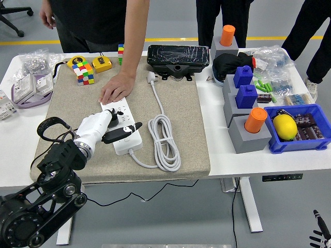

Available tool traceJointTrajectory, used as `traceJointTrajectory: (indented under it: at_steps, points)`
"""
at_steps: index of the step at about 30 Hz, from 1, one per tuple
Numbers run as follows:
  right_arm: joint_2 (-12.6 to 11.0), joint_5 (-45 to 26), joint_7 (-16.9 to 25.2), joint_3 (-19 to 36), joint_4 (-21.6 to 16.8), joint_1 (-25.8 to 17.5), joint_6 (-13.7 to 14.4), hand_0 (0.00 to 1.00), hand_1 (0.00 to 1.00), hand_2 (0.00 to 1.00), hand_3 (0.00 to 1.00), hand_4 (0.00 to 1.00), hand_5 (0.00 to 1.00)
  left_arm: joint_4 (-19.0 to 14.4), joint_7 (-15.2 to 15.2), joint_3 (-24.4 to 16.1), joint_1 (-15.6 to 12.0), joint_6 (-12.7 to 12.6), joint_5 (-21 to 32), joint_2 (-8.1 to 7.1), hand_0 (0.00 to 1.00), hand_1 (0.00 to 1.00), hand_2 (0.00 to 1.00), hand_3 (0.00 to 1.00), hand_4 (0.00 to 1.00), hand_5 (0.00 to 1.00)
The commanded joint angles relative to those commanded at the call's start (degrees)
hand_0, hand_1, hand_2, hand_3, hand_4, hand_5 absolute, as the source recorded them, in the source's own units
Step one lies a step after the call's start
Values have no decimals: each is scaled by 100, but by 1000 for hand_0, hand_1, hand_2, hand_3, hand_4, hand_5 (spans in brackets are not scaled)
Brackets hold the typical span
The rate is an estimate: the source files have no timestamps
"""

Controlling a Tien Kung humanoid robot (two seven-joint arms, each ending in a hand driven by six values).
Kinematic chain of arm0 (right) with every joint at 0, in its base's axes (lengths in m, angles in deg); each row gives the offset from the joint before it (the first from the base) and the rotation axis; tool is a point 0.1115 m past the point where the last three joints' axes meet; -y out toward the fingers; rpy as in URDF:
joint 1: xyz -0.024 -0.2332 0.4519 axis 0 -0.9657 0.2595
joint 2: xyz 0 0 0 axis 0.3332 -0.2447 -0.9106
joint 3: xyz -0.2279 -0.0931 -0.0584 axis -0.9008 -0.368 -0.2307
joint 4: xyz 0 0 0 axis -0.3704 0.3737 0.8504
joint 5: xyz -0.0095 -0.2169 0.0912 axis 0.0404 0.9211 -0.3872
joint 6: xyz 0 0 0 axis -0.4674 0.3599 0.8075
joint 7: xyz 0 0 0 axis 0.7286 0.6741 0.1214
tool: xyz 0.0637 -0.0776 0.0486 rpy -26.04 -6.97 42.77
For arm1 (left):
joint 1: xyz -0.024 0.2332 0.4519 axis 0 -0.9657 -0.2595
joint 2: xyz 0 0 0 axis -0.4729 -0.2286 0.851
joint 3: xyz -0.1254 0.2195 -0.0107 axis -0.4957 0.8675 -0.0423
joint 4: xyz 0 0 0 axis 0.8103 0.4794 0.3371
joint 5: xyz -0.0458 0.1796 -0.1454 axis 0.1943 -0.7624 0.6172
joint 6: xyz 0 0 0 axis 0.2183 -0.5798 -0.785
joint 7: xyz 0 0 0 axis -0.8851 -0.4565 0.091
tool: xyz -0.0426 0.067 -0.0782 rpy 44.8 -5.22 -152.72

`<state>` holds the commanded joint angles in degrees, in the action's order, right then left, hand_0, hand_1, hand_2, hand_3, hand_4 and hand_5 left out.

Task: Pick up the plug,place it near the board,insert it into the board,press the button

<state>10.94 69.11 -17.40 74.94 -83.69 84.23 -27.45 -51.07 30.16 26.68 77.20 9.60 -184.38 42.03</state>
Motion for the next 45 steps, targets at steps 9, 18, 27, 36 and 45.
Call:
traceJointTrajectory:
  at_steps: [9, 18, 27, 36, 45]
  points:
    - [2, -12, 2, -6, 0, 4, -2, 804, 767, 753, 815, 998, 998, -297, 0, -106, -48, -182, -175, -26, 881, 843, 816, 827, 998, 998]
    - [3, -10, 2, -2, 0, -5, -9, 805, 767, 753, 814, 998, 998, -1247, -636, -180, -183, -832, -49, -93, 745, 772, 775, 818, 954, 641]
    - [11, 17, 3, 32, 0, -29, -11, 803, 764, 752, 812, 998, 998, -1247, -822, -195, -252, -301, 98, -160, 224, 137, 225, 692, 569, 2]
    - [11, -3, 11, 19, 0, -32, -9, 801, 764, 751, 811, 998, 998, -1247, -697, -217, -275, 757, 275, -228, 187, 43, 137, 716, 652, 2]
    - [22, -1, 1, 4, 0, -37, -4, 800, 763, 750, 811, 998, 998, -1247, -371, -241, -212, 1700, 31, -296, 179, 29, 129, 803, 632, 2]
